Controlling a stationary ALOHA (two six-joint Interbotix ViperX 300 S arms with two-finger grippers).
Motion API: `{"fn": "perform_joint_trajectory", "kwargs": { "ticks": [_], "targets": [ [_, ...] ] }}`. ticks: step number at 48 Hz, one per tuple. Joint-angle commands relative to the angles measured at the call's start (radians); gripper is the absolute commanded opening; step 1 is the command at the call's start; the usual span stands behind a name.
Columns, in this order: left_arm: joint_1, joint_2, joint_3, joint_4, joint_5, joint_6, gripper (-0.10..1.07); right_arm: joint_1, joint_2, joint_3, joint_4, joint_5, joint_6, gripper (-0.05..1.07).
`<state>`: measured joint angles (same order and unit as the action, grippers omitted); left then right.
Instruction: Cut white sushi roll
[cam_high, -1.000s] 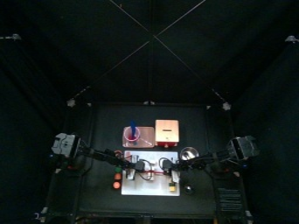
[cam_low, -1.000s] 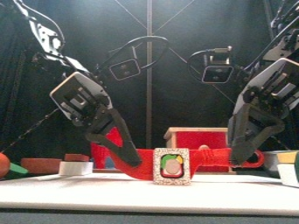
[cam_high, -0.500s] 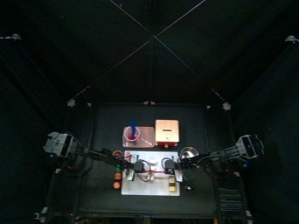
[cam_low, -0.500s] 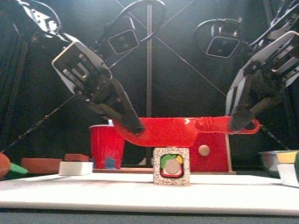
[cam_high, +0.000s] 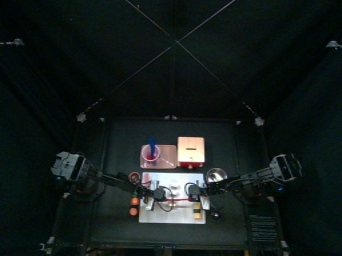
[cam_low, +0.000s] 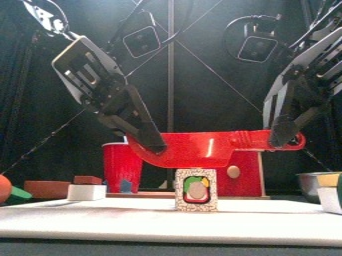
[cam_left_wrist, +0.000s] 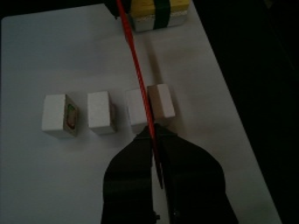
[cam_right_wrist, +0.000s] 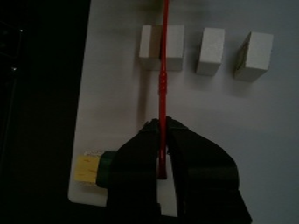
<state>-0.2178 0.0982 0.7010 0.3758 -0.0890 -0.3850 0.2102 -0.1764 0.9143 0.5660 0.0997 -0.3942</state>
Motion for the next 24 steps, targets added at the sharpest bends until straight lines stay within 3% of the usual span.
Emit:
{"fn": "perform_joint_trajectory", "kwargs": {
  "ticks": [1, 24],
  "targets": [
    [-0.012, -0.005, -0.014, 0.0, 0.0, 0.006, 0.34, 0.006, -0.005, -0.014, 0.0, 0.002, -0.003, 0.37],
    [-0.015, 0.051, -0.014, -0.002, 0.02, 0.005, 0.34, 0.017, 0.044, -0.017, 0.011, 0.002, -0.002, 0.37]
  ]
}}
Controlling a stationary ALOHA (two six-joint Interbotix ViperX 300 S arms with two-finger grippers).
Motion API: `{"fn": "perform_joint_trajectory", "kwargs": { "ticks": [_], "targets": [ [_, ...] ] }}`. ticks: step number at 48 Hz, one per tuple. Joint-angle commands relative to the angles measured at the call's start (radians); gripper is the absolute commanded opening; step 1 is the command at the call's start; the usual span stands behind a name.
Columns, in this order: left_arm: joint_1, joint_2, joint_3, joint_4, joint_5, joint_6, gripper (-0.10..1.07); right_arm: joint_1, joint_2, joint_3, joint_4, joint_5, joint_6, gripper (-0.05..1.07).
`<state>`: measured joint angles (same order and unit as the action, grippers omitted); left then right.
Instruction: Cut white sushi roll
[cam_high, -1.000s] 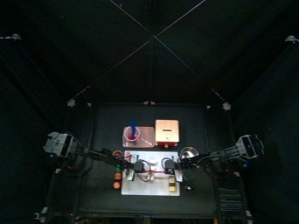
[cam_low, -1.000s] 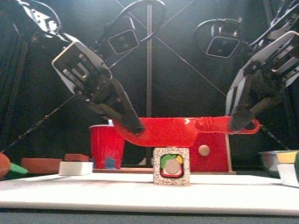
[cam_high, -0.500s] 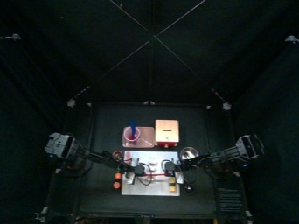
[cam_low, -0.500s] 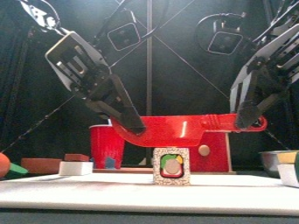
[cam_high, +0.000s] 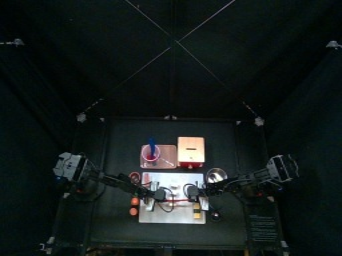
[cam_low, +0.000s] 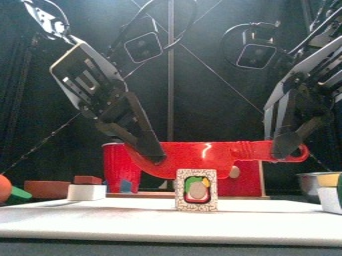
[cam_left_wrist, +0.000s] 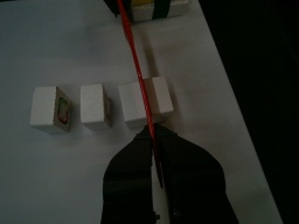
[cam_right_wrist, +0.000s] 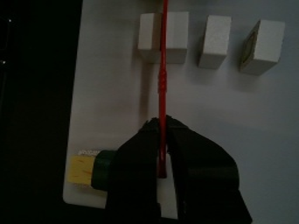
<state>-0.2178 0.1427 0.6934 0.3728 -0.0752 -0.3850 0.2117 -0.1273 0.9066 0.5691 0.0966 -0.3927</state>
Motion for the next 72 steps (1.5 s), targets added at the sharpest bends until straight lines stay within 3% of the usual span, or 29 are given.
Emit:
{"fn": "perform_joint_trajectory", "kwargs": {
  "ticks": [1, 14, 32, 41, 58, 72],
  "targets": [
    [-0.018, 0.009, -0.006, 0.002, 0.006, 0.005, 0.34, 0.017, -0.002, -0.009, 0.011, 0.005, -0.005, 0.37],
    [-0.078, 0.061, -0.029, -0.003, 0.025, 0.006, 0.34, 0.054, 0.055, -0.029, 0.026, 0.005, -0.005, 0.37],
    [-0.083, 0.071, -0.038, -0.023, 0.067, 0.005, 0.34, 0.061, 0.1, -0.049, 0.038, 0.005, -0.005, 0.37],
    [-0.075, 0.037, -0.041, -0.021, 0.115, 0.005, 0.34, 0.06, 0.06, -0.046, 0.014, 0.005, -0.006, 0.37],
    [-0.048, -0.075, -0.063, 0.008, 0.115, 0.006, 0.34, 0.025, -0.072, -0.032, -0.083, 0.04, -0.006, 0.37],
    [0.083, -0.178, -0.044, 0.12, 0.072, 0.005, 0.34, -0.069, -0.195, 0.003, -0.173, 0.044, -0.006, 0.37]
  ]
}}
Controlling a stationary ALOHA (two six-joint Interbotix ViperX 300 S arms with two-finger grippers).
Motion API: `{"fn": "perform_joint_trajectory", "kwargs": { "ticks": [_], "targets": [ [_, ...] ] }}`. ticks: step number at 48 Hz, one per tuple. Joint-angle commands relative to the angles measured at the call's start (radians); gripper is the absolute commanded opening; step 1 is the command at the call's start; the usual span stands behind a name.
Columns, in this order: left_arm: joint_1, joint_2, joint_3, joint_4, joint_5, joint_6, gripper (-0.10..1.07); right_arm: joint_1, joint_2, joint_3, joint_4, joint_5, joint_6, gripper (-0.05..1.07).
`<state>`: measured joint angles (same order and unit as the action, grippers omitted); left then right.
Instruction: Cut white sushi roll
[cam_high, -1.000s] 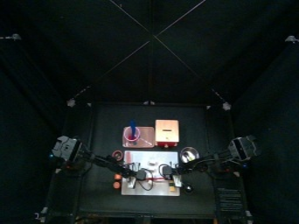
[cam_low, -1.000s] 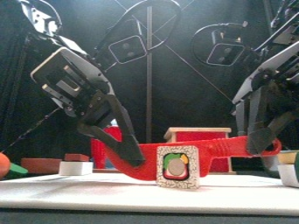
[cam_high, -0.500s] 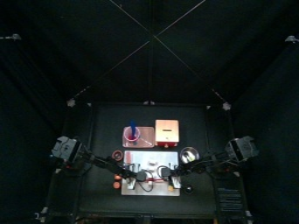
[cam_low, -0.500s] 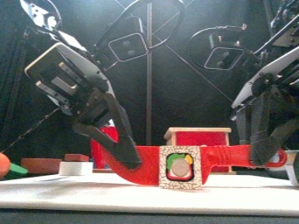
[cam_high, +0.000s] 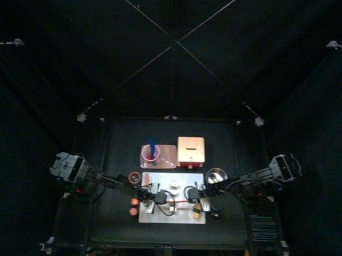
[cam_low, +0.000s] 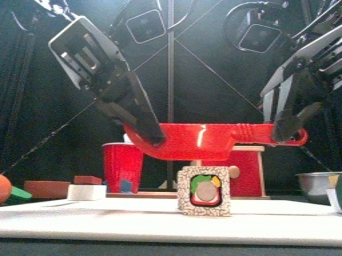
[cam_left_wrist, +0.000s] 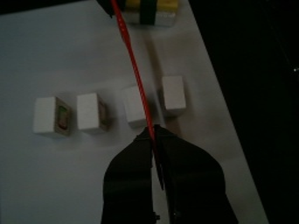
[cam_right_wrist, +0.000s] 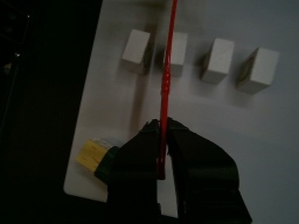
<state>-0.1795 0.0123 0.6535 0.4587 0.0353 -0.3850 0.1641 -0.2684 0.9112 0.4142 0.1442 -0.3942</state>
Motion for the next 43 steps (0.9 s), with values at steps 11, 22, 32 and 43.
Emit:
{"fn": "perform_joint_trajectory", "kwargs": {
  "ticks": [11, 22, 32, 43],
  "targets": [
    [0.143, -0.061, 0.037, 0.067, -0.175, 0.008, 0.36, -0.066, -0.132, 0.032, -0.029, -0.003, -0.005, 0.37],
    [0.175, -0.057, 0.037, 0.064, -0.221, 0.008, 0.66, -0.066, -0.149, 0.038, -0.02, -0.003, -0.003, 0.37],
    [0.173, -0.067, 0.035, 0.066, -0.268, 0.008, 0.85, -0.072, -0.15, 0.048, -0.02, -0.003, -0.003, 0.37],
    [0.176, -0.124, 0.063, 0.067, -0.327, 0.009, 0.85, -0.087, -0.169, 0.078, 0.028, 0.017, -0.002, 0.37]
  ]
}}
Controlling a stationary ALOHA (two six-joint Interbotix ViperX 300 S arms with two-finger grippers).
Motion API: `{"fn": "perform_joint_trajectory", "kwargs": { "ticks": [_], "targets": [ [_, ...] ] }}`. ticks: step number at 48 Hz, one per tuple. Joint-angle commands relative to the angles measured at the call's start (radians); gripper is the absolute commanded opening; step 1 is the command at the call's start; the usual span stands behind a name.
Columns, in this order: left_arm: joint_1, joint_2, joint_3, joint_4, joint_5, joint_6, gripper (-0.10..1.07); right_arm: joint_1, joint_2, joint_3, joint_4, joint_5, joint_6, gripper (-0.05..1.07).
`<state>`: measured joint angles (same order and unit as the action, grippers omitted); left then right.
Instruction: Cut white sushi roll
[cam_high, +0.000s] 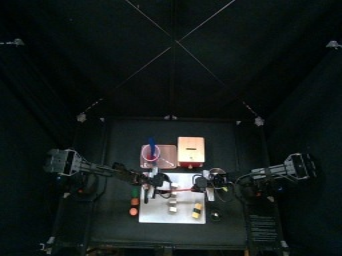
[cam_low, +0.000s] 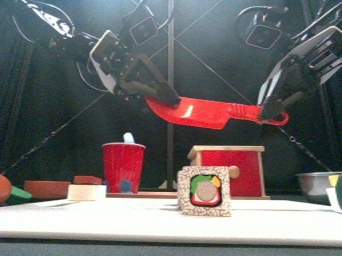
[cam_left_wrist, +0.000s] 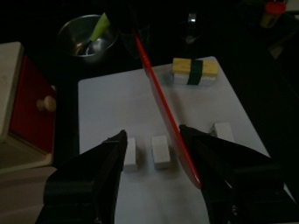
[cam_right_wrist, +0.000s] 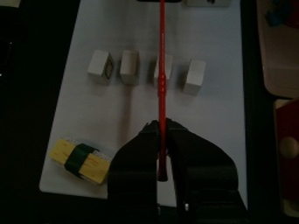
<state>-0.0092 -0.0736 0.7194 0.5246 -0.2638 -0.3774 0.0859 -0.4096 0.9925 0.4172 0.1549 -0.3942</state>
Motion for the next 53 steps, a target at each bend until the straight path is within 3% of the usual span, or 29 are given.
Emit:
{"fn": "perform_joint_trajectory", "kwargs": {
  "ticks": [1, 9, 23, 39, 48, 53],
  "targets": [
    [0.006, -0.041, 0.002, 0.002, -0.034, 0.003, 0.85, -0.012, -0.031, 0.0, 0.032, 0.011, -0.002, 0.37],
    [0.015, -0.075, 0.04, -0.002, -0.048, 0.002, 0.85, -0.035, -0.061, 0.012, 0.104, 0.066, 0.002, 0.37],
    [0.029, -0.109, 0.094, -0.008, -0.048, 0.003, 0.85, -0.114, -0.146, 0.044, 0.321, 0.221, 0.003, 0.37],
    [0.055, -0.143, 0.137, -0.008, -0.048, 0.002, 0.85, -0.244, -0.224, 0.017, 0.41, 0.27, 0.005, 0.37],
    [0.071, -0.16, 0.164, -0.008, -0.048, 0.002, 0.85, -0.31, -0.229, 0.092, 0.495, 0.337, 0.018, 0.37],
    [0.071, -0.158, 0.169, -0.009, -0.048, 0.002, 0.85, -0.388, -0.236, 0.133, 0.515, 0.38, 0.143, 0.37]
  ]
}}
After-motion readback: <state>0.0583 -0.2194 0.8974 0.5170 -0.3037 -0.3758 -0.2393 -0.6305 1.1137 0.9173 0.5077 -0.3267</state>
